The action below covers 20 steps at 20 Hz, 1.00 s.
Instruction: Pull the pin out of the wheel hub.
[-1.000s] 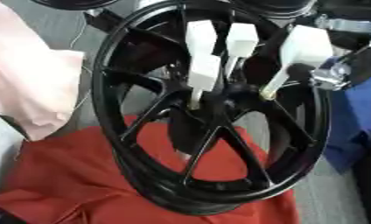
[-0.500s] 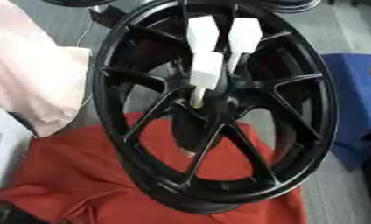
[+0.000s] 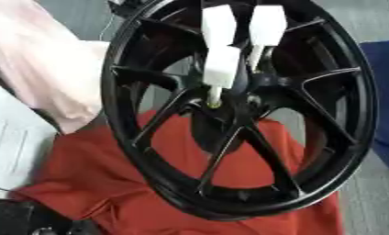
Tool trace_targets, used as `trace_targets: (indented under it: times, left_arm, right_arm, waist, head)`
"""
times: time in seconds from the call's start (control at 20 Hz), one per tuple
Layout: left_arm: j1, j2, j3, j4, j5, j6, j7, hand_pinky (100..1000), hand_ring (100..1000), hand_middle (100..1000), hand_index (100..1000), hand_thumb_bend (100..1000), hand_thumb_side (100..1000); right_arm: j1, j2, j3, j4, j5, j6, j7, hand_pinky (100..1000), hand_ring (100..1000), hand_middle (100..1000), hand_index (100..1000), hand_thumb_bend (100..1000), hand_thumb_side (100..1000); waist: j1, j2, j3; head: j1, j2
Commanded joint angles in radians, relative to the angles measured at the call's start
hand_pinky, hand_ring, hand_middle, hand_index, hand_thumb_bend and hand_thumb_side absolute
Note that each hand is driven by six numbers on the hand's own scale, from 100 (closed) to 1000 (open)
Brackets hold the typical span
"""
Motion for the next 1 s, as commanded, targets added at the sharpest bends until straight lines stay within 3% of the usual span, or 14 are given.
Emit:
trace_targets:
  times: [0.05, 0.15, 0.25, 0.35, 0.4, 0.45, 0.5, 0.55, 0.6, 0.75, 1.0]
  left_arm:
    - [-0.01, 0.022, 0.008, -0.021, 0.001, -0.005, 0.005, 723, 590, 538, 762, 255, 647]
    - [-0.01, 0.022, 0.008, -0.02, 0.001, -0.005, 0.002, 722, 590, 538, 762, 256, 647]
    - [-0.01, 0.021, 0.007, -0.02, 0.0, -0.006, 0.0, 722, 590, 538, 762, 259, 648]
    - [-0.011, 0.021, 0.007, -0.021, -0.001, -0.006, -0.002, 722, 590, 538, 762, 260, 647]
    - [-0.012, 0.021, 0.007, -0.021, -0.002, -0.007, -0.003, 722, 590, 538, 762, 260, 646]
    - [-0.012, 0.02, 0.007, -0.021, -0.002, -0.007, -0.003, 722, 590, 538, 762, 259, 646]
    - [-0.012, 0.02, 0.007, -0.022, -0.003, -0.008, -0.003, 722, 590, 537, 761, 258, 645]
    - [-0.013, 0.02, 0.007, -0.022, -0.004, -0.008, -0.003, 722, 590, 537, 761, 258, 645]
    - [-0.014, 0.021, 0.007, -0.023, -0.004, -0.008, -0.002, 722, 590, 536, 761, 259, 643]
    - [-0.02, 0.024, 0.002, -0.024, -0.004, -0.009, -0.004, 722, 590, 536, 761, 259, 642]
    - [-0.037, 0.031, -0.008, -0.028, -0.003, -0.011, -0.012, 721, 591, 536, 762, 260, 634]
  right_arm:
    - [0.018, 0.031, -0.031, 0.003, 0.078, -0.05, 0.033, 952, 943, 944, 925, 100, 100]
    - [0.027, 0.048, -0.042, 0.017, 0.119, -0.059, 0.036, 953, 946, 949, 932, 100, 100]
    - [0.028, 0.058, -0.053, 0.018, 0.138, -0.056, 0.004, 946, 934, 936, 942, 100, 568]
    - [0.024, 0.062, -0.067, 0.01, 0.135, -0.024, -0.064, 907, 865, 853, 913, 100, 763]
    - [0.019, 0.066, -0.066, 0.004, 0.113, -0.001, -0.102, 883, 809, 785, 889, 100, 737]
    - [0.015, 0.068, -0.063, -0.006, 0.077, 0.022, -0.136, 880, 800, 779, 886, 100, 727]
    - [0.005, 0.07, -0.06, -0.029, 0.028, 0.038, -0.173, 858, 726, 706, 856, 100, 558]
    - [0.001, 0.07, -0.054, -0.051, -0.02, 0.052, -0.202, 858, 726, 706, 856, 100, 558]
    - [-0.007, 0.067, -0.043, -0.076, -0.07, 0.062, -0.225, 852, 688, 664, 841, 100, 495]
    - [-0.046, 0.052, 0.004, -0.146, -0.227, 0.089, -0.249, 854, 669, 644, 841, 100, 501]
    - [-0.162, 0.042, 0.067, -0.211, -0.449, 0.131, -0.191, 824, 586, 561, 793, 100, 553]
  waist:
    - [0.002, -0.012, 0.001]
    - [0.004, -0.015, 0.0]
    - [0.005, -0.018, 0.0]
    - [0.005, -0.023, 0.001]
    - [0.004, -0.025, 0.002]
    - [0.004, -0.026, 0.004]
    - [0.003, -0.027, 0.005]
    - [0.003, -0.028, 0.006]
    - [0.001, -0.029, 0.008]
    - [-0.001, -0.031, 0.014]
    - [0.002, -0.033, 0.026]
  head:
    - [0.007, -0.002]
    - [0.011, -0.002]
    - [0.014, -0.002]
    - [0.014, -0.002]
    - [0.012, -0.002]
    - [0.011, -0.002]
    - [0.01, -0.002]
    - [0.01, -0.002]
    - [0.009, -0.002]
    - [0.002, -0.002]
    - [-0.012, -0.002]
